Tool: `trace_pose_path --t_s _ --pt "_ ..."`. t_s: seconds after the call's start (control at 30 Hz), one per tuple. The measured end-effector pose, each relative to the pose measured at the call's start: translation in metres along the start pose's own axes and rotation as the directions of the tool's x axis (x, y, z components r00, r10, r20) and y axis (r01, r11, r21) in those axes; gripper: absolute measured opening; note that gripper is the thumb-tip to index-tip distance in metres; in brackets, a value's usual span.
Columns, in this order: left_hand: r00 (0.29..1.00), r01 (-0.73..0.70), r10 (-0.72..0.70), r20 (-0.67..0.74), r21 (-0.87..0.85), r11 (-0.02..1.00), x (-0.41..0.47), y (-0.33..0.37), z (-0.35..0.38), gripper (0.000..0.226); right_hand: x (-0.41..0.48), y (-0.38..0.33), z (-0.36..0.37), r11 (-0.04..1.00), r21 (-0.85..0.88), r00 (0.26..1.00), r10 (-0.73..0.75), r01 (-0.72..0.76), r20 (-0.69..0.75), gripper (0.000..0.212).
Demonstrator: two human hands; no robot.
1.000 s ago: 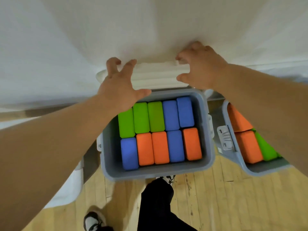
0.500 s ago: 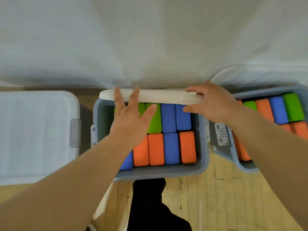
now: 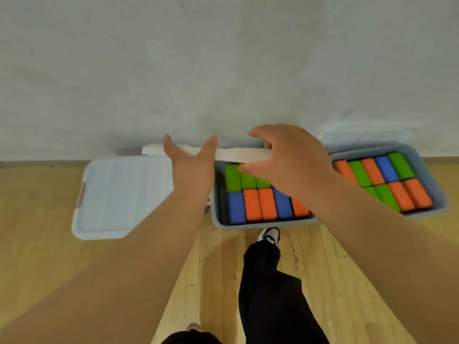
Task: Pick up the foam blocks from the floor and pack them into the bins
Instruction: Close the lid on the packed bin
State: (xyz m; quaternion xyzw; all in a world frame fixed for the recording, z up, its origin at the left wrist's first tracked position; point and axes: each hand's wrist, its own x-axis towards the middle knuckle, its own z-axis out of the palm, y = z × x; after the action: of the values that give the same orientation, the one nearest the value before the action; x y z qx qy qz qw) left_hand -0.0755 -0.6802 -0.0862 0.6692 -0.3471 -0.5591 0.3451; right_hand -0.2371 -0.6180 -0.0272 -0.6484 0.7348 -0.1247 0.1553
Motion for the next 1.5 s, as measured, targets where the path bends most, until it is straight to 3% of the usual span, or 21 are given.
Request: trace_pose_path --t_s 0.07,0.13,0.3,0.43,0.63,0.7,0.8,0.87,0.93,1.03,1.13,1.27,1.5 --pt "1.000 -0.019 0.015 -0.024 -0.179 0.984 -0.045 0.048 -0.048 0.102 -0.032 -0.057 -0.034 0.998 0.062 1.000 -0.018 0.019 -0.013 0.072" --pt "0.998 -0.066 0.062 -0.023 -0.238 0.969 -0.086 0.094 -0.095 0.099 -0.055 -0.105 -0.064 0.984 0.174 1.000 -0.028 0.026 0.013 0.072" --pt "0.943 -0.324 0.328 0.064 -0.064 0.944 -0.169 0.182 -0.192 0.103 -0.068 -0.181 -0.143 0.936 0.334 0.991 -0.127 0.110 0.031 0.066" --pt "0.808 -0.548 0.542 0.232 -0.044 0.835 -0.214 0.243 -0.239 0.103 -0.048 -0.206 -0.221 0.952 0.233 0.978 -0.172 0.196 -0.122 0.078" --pt "0.595 -0.687 0.673 0.439 -0.155 0.710 -0.259 0.313 -0.255 0.101 -0.008 -0.206 -0.319 0.943 0.117 0.915 -0.266 0.313 -0.303 0.096" --pt "0.522 -0.702 0.688 0.505 -0.204 0.682 -0.267 0.332 -0.250 0.098 0.002 -0.192 -0.350 0.941 0.061 0.892 -0.293 0.333 -0.344 0.094" --pt "0.457 -0.701 0.701 0.548 -0.263 0.663 -0.268 0.353 -0.235 0.097 0.008 -0.163 -0.386 0.920 0.054 0.877 -0.352 0.389 -0.326 0.072" --pt "0.471 -0.716 0.703 0.533 -0.235 0.658 -0.263 0.361 -0.220 0.096 0.011 -0.140 -0.398 0.907 0.051 0.859 -0.376 0.418 -0.347 0.059" --pt "0.530 -0.756 0.716 0.455 -0.128 0.641 -0.251 0.366 -0.199 0.089 0.019 -0.120 -0.404 0.907 0.011 0.836 -0.383 0.420 -0.393 0.054" --pt "0.595 -0.799 0.763 0.253 0.291 0.527 -0.229 0.367 -0.160 0.068 0.040 -0.098 -0.403 0.916 -0.048 0.833 -0.384 0.399 -0.399 0.054" --pt "0.556 -0.690 0.826 0.092 0.605 0.397 -0.203 0.356 -0.122 0.061 0.068 -0.081 -0.390 0.913 -0.088 0.838 -0.401 0.398 -0.371 0.056" --pt "0.536 -0.647 0.843 0.047 0.664 0.375 -0.161 0.336 -0.096 0.060 0.100 -0.065 -0.365 0.912 -0.125 0.844 -0.408 0.390 -0.348 0.056" --pt "0.770 -0.539 0.623 0.139 0.663 0.519 -0.032 0.287 -0.053 0.059 0.185 -0.010 -0.251 0.967 -0.036 0.944 -0.253 0.251 -0.214 0.054"
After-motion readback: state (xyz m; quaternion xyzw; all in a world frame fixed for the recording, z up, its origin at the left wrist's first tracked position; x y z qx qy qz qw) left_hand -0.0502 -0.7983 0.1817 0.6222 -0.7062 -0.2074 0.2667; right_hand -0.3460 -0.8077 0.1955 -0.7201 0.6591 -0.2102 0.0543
